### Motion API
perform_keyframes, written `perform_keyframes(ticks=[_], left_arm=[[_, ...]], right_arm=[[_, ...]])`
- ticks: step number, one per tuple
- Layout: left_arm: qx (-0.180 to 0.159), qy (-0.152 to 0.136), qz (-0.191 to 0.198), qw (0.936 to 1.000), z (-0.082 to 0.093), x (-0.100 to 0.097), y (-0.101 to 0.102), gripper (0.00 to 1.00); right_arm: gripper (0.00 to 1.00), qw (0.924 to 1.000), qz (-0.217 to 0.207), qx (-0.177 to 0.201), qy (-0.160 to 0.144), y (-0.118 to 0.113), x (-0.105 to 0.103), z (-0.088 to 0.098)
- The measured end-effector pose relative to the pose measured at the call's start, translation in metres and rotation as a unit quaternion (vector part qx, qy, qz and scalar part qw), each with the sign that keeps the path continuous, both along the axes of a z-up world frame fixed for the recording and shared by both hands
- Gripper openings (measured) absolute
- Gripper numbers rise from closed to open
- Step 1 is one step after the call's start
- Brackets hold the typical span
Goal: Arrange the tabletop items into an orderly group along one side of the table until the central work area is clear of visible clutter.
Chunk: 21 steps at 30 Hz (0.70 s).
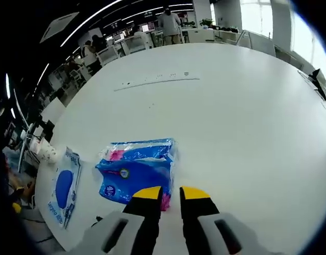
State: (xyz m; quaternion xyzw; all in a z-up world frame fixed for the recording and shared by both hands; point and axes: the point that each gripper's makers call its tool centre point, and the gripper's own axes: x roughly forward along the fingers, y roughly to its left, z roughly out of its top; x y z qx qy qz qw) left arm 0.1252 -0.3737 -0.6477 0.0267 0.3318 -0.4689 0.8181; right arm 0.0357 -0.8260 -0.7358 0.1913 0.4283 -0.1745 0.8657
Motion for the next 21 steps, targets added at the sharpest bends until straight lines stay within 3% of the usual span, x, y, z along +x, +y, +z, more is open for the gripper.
perform_keyframes(ticks=[10, 14, 20, 21], left_arm=[[-0.007, 0.01, -0.003, 0.9999, -0.005, -0.006, -0.012, 0.64], [-0.01, 0.013, -0.004, 0.9999, -0.005, -0.007, -0.015, 0.64], [-0.011, 0.018, -0.006, 0.9998, -0.008, -0.01, -0.017, 0.63], [-0.011, 0.018, -0.006, 0.9998, -0.008, -0.01, -0.018, 0.63]], right_arm=[[0.15, 0.9967, 0.068, -0.039, 0.019, 0.02, -0.006, 0.002], [0.15, 0.9964, 0.075, -0.034, 0.016, 0.047, -0.012, 0.002], [0.15, 0.9927, 0.109, -0.048, 0.019, 0.066, -0.007, 0.002], [0.15, 0.9918, 0.117, -0.049, 0.017, 0.079, -0.007, 0.004]])
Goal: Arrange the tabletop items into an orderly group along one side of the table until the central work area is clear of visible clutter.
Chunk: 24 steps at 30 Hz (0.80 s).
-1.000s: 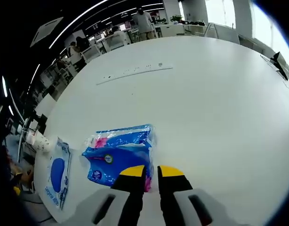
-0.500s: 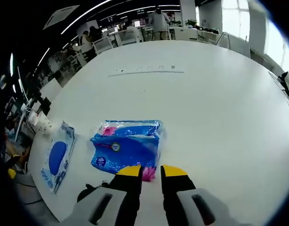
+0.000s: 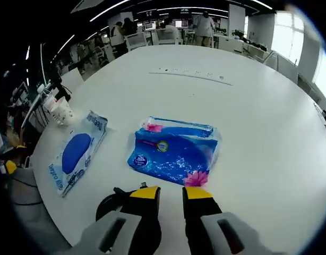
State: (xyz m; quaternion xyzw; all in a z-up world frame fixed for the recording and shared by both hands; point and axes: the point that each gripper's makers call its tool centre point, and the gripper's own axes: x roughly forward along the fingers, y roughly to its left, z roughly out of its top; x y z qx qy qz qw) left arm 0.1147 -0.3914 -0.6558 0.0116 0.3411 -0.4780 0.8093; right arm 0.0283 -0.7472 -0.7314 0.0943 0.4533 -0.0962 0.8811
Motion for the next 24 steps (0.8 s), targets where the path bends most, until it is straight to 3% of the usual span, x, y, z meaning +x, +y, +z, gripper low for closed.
perform_keyframes(ticks=[12, 17, 24], left_arm=[[-0.004, 0.013, 0.004, 0.9999, -0.007, -0.005, -0.004, 0.62], [-0.005, 0.016, 0.004, 0.9998, -0.01, -0.008, -0.008, 0.61], [-0.007, 0.026, 0.006, 0.9996, -0.022, -0.015, -0.012, 0.61]], right_arm=[[0.12, 0.997, 0.076, -0.015, -0.004, 0.029, 0.027, 0.005], [0.11, 0.9915, 0.127, -0.028, -0.006, 0.048, 0.045, 0.008], [0.12, 0.986, 0.164, -0.03, -0.009, 0.065, 0.07, 0.01]])
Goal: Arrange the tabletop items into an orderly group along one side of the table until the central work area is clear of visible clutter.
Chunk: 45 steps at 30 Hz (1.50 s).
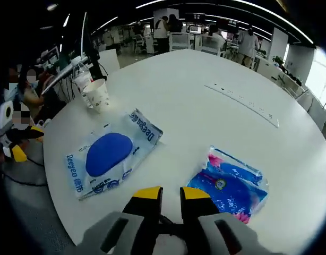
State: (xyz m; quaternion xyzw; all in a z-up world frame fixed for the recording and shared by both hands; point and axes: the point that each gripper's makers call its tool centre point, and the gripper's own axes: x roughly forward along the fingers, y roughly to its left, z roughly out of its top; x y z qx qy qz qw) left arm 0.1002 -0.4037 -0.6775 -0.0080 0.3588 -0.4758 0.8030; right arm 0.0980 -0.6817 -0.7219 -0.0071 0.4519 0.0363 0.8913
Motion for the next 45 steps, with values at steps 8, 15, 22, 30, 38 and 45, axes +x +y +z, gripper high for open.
perform_keyframes(ticks=[8, 15, 22, 30, 38, 45], left_arm=[[0.0, 0.012, 0.008, 0.9999, -0.006, -0.002, -0.004, 0.6], [0.001, 0.022, 0.011, 0.9997, -0.009, -0.008, -0.007, 0.6], [0.0, 0.033, 0.016, 0.9993, -0.011, -0.012, -0.007, 0.59], [0.001, 0.035, 0.028, 0.999, -0.01, -0.008, -0.002, 0.59], [0.001, 0.036, 0.046, 0.9983, -0.01, -0.004, 0.006, 0.59], [0.003, 0.037, 0.044, 0.9983, -0.011, -0.003, 0.006, 0.6]], right_arm=[[0.15, 0.9992, 0.039, 0.007, 0.012, 0.018, 0.026, -0.007], [0.2, 0.997, 0.076, -0.006, 0.014, 0.021, 0.061, -0.003], [0.26, 0.9924, 0.118, -0.01, 0.034, 0.026, 0.084, -0.013], [0.27, 0.9875, 0.143, -0.009, 0.064, 0.031, 0.097, -0.028], [0.24, 0.9824, 0.167, -0.014, 0.082, 0.039, 0.103, -0.035], [0.08, 0.9767, 0.195, -0.024, 0.086, 0.045, 0.099, -0.035]])
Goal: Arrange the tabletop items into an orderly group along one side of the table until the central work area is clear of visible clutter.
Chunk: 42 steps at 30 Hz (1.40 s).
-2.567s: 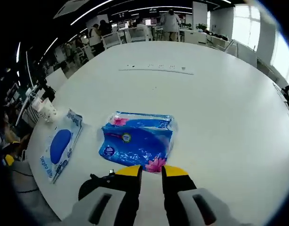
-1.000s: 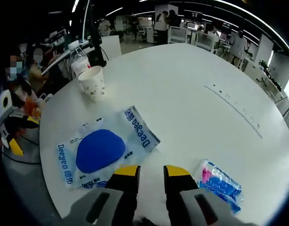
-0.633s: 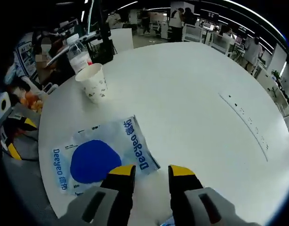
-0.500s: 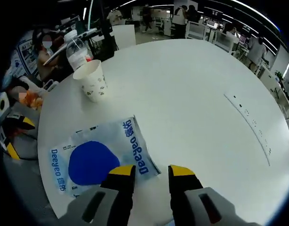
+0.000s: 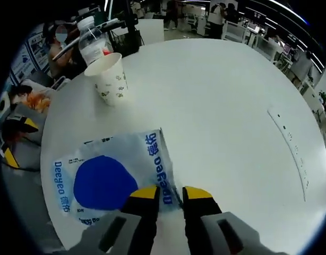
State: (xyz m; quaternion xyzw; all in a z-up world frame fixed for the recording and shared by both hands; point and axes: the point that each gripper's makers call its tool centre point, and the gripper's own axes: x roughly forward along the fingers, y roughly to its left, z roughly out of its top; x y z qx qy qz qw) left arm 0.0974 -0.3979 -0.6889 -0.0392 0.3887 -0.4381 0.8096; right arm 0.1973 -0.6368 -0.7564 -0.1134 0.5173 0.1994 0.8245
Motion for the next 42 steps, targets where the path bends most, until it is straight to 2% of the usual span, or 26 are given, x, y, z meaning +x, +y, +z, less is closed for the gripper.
perform_keyframes(ticks=[4, 8, 10, 12, 14, 18, 21, 26, 28, 30, 34, 36, 38, 40, 42], left_arm=[[-0.001, 0.001, -0.005, 1.0, 0.0, -0.001, -0.005, 0.6], [-0.001, 0.004, -0.007, 1.0, -0.003, -0.002, -0.006, 0.59], [-0.001, 0.006, -0.007, 1.0, -0.004, -0.003, -0.005, 0.59], [0.0, 0.007, -0.007, 0.9999, -0.005, -0.004, -0.006, 0.59], [0.002, 0.008, -0.007, 0.9999, -0.007, -0.004, -0.005, 0.59], [0.008, 0.013, -0.008, 0.9998, -0.012, -0.003, -0.006, 0.58], [0.015, 0.013, -0.012, 0.9997, -0.012, -0.002, -0.007, 0.58], [0.019, 0.011, -0.012, 0.9997, -0.014, 0.003, -0.005, 0.58], [0.02, 0.011, -0.013, 0.9997, -0.016, 0.003, -0.004, 0.58], [0.024, 0.015, -0.012, 0.9995, -0.018, 0.003, -0.002, 0.58], [0.035, 0.019, -0.014, 0.9991, -0.024, 0.003, 0.001, 0.56], [0.033, 0.02, -0.011, 0.9992, -0.024, 0.004, 0.001, 0.55], [0.034, 0.021, -0.008, 0.9992, -0.025, 0.006, 0.002, 0.55], [0.034, 0.023, -0.009, 0.9991, -0.027, 0.006, 0.003, 0.55], [0.039, 0.022, -0.012, 0.9989, -0.031, 0.006, 0.004, 0.54]], right_arm=[[0.0, 1.0, 0.003, 0.008, 0.001, 0.0, -0.005, 0.0], [0.0, 0.9999, 0.001, 0.01, 0.006, 0.0, -0.025, 0.002], [0.0, 0.9999, 0.0, 0.014, 0.006, 0.001, -0.026, 0.001], [0.0, 0.9997, -0.014, 0.018, 0.007, 0.001, -0.038, 0.002], [0.0, 0.9996, -0.015, 0.023, 0.006, 0.004, -0.04, 0.001], [0.0, 0.999, -0.031, 0.032, 0.007, 0.014, -0.062, 0.006], [0.0, 0.9955, -0.072, 0.061, 0.007, 0.018, -0.08, 0.008], [0.0, 0.9928, -0.098, 0.068, 0.007, 0.026, -0.106, 0.005], [0.0, 0.9892, -0.122, 0.08, 0.007, 0.037, -0.121, 0.007], [0.0, 0.9848, -0.147, 0.093, 0.006, 0.037, -0.126, 0.008], [0.0, 0.9814, -0.163, 0.102, 0.008, 0.045, -0.144, 0.005], [0.01, 0.9794, -0.17, 0.109, 0.014, 0.06, -0.162, 0.005], [0.01, 0.9779, -0.175, 0.114, 0.014, 0.059, -0.163, 0.005], [0.01, 0.9749, -0.184, 0.124, 0.014, 0.067, -0.167, 0.007], [0.02, 0.9754, -0.178, 0.129, 0.016, 0.073, -0.17, 0.008]])
